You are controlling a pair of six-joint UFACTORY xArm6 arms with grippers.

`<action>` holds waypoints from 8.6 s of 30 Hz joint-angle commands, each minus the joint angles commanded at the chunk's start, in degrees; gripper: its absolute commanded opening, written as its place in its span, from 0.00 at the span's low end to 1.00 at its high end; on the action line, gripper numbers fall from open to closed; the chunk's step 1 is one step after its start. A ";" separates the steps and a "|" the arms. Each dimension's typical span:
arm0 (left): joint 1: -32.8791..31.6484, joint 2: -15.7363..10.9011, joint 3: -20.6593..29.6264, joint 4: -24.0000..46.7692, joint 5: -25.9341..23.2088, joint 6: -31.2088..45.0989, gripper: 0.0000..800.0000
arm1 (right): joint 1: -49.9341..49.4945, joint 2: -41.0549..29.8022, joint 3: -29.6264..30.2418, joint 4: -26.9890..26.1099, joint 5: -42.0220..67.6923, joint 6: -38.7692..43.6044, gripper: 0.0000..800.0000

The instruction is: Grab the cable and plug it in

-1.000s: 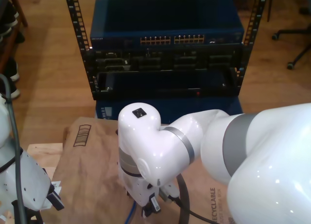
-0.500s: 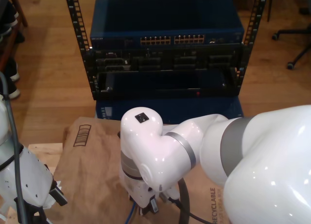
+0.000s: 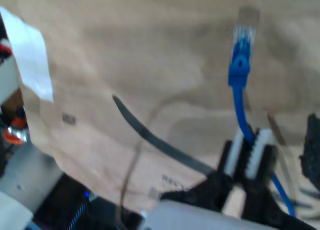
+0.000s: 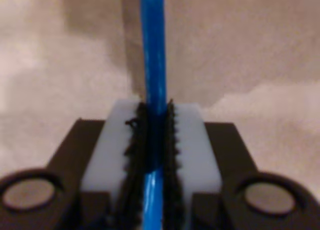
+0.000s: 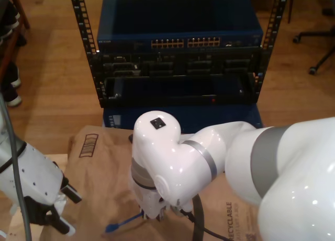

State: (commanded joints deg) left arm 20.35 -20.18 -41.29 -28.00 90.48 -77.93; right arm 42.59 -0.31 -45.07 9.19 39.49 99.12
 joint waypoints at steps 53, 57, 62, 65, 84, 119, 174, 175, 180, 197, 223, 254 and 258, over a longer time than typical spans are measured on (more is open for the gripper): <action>4.75 8.62 -5.01 -36.92 19.25 8.00 0.86 | -14.77 -25.23 0.44 25.67 15.65 -0.53 0.02; 4.75 9.14 -4.92 -36.92 19.96 8.00 0.80 | -14.77 -25.32 0.35 25.67 15.65 -0.53 0.02; 4.66 9.14 -4.66 -36.92 20.13 8.00 0.75 | -14.77 -25.32 0.26 25.76 15.65 -0.79 0.02; 4.75 9.14 -4.57 -36.84 20.22 8.00 0.70 | -14.77 -25.32 0.26 25.76 15.56 -0.79 0.02; 4.75 9.05 -4.31 -36.75 19.78 8.00 0.41 | -14.86 -25.41 0.26 25.67 15.56 -0.88 0.02; 4.75 9.05 -3.25 -36.66 18.11 8.97 0.03 | -14.68 -25.14 0.18 25.58 15.65 -1.05 0.50; 12.92 26.37 -11.52 -42.99 43.43 -9.41 0.01 | 7.12 -32.70 2.37 25.05 -17.23 -15.21 0.96; 12.92 26.37 -11.52 -42.99 43.52 -9.41 0.01 | 7.65 -32.70 2.73 24.97 -18.11 -15.30 0.96; 13.01 26.37 -11.08 -42.99 43.78 -9.49 0.01 | 8.00 -32.79 4.84 24.62 -25.58 -15.12 0.99; 13.36 26.37 -10.55 -42.99 46.59 -10.37 0.01 | 10.90 -31.74 8.62 25.05 -35.78 -14.51 0.99; 13.89 27.34 -9.23 -42.99 48.44 -10.55 0.02 | 14.59 -31.82 10.55 24.70 -37.54 -14.95 0.82; 12.40 27.16 -8.97 -42.20 48.79 -10.46 0.03 | 14.86 -31.82 10.99 24.79 -38.51 -14.77 0.40; 12.40 27.16 -8.97 -42.20 48.79 -10.46 0.03 | 14.86 -31.82 11.08 24.79 -39.38 -14.68 0.32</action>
State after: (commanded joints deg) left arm 32.75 6.99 -50.25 -70.20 139.27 -88.40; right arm 57.45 -32.13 -33.99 33.98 0.11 84.44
